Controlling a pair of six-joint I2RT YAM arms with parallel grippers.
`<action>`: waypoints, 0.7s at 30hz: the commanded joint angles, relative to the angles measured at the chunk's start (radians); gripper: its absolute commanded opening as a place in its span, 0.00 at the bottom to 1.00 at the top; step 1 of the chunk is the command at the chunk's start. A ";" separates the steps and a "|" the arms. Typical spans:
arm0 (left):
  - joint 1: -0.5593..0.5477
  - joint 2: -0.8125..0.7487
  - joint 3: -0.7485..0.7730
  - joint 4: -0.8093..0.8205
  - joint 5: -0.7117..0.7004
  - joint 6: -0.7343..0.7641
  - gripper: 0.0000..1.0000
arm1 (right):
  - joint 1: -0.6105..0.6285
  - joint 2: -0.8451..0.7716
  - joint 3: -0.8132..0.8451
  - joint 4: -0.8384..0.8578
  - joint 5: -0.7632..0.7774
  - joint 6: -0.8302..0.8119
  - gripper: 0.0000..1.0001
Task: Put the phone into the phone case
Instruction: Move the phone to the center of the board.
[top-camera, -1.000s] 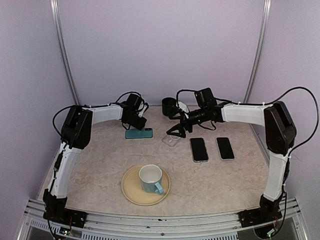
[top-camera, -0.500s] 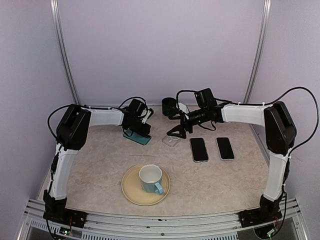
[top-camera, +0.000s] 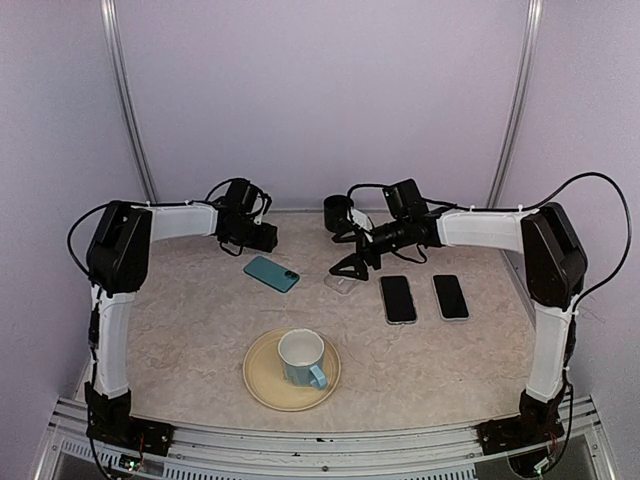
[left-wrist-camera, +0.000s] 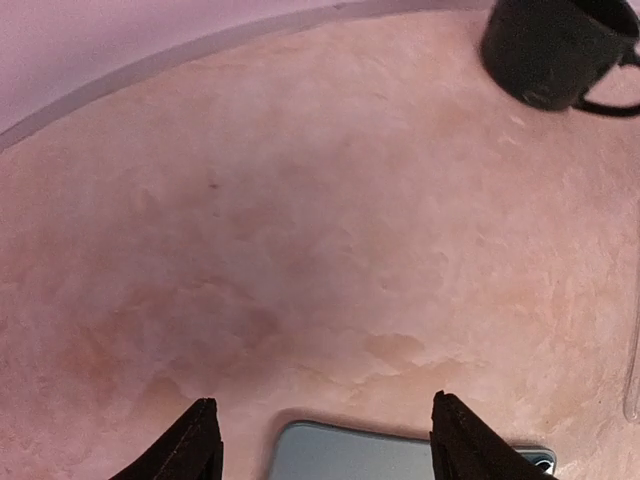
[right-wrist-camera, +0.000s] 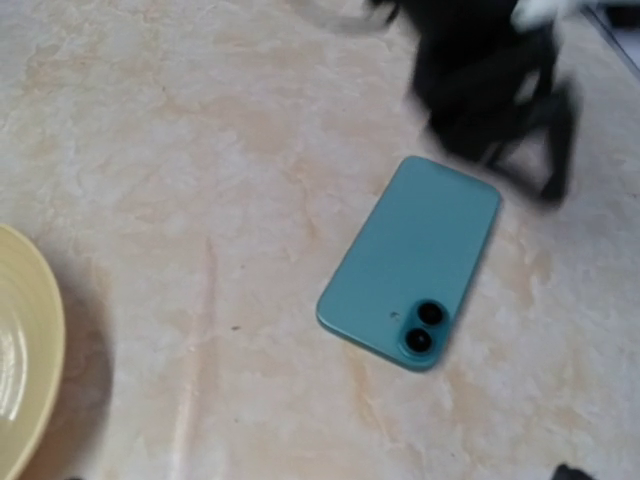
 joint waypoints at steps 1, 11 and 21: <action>0.074 -0.076 -0.024 0.032 0.031 -0.066 0.70 | 0.021 0.003 -0.005 0.002 0.010 0.000 1.00; 0.140 -0.040 -0.068 0.068 0.273 -0.156 0.69 | 0.033 -0.014 -0.010 0.006 0.022 0.003 1.00; 0.134 -0.022 -0.125 0.087 0.329 -0.196 0.68 | 0.039 -0.030 -0.024 -0.008 0.044 -0.020 1.00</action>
